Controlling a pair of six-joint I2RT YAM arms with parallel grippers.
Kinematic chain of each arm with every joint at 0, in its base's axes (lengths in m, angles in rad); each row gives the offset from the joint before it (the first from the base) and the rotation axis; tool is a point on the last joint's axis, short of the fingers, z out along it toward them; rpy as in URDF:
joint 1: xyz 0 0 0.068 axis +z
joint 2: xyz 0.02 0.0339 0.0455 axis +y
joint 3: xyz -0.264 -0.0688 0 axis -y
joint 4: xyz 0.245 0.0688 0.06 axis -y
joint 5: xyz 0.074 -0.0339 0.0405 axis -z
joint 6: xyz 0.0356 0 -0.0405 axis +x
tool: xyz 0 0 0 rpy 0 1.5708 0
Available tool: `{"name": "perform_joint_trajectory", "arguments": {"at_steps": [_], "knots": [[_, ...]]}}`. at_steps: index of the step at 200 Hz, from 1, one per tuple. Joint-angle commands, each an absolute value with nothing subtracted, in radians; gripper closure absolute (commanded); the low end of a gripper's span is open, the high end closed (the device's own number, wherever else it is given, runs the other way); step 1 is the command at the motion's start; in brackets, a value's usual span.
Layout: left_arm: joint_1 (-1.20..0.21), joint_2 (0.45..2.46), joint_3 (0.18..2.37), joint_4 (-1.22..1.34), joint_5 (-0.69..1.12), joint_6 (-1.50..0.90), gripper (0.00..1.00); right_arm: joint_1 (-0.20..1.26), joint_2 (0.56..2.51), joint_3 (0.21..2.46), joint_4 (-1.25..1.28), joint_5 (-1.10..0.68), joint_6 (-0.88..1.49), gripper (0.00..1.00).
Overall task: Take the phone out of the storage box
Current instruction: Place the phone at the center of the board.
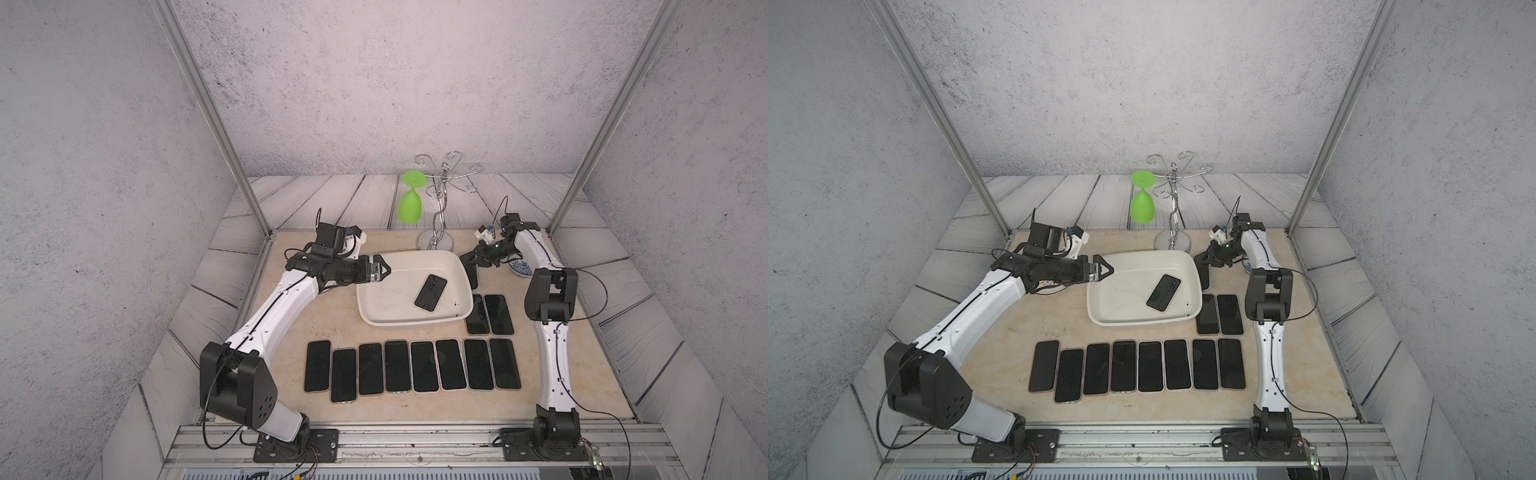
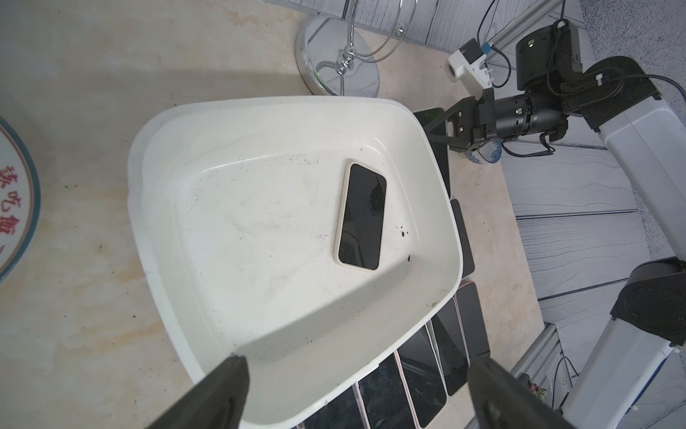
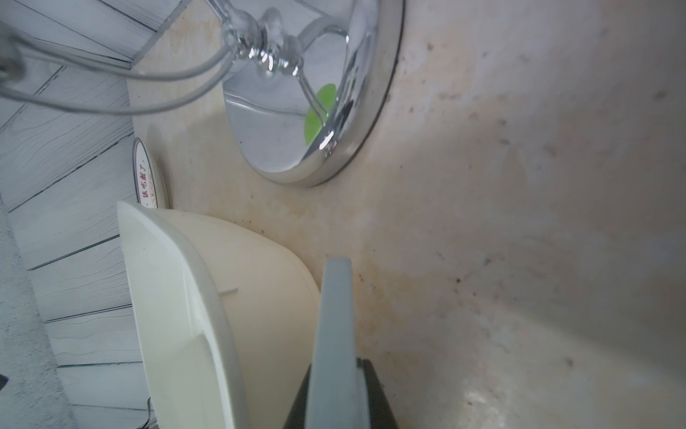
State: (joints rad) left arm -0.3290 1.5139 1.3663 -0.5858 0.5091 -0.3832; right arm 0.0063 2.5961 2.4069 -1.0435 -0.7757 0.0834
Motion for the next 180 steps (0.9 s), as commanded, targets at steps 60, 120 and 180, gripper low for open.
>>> {"name": "perform_joint_trajectory", "arguments": {"at_steps": [60, 120, 180], "knots": [[-0.324, 1.527, 1.341, -0.572, 0.521, -0.364, 0.02, 0.007, 2.628, 2.392, -1.044, -0.780, 0.038, 0.99], [-0.324, 1.533, 1.322, -0.557, 0.528, -0.370, 0.01, 0.008, 2.631, 2.350, -1.073, -0.691, 0.011, 0.79], [-0.323, 1.529, 1.298, -0.550, 0.530, -0.376, 0.02, -0.011, 2.615, 2.357, -1.051, -0.624, 0.058, 0.52]]}}
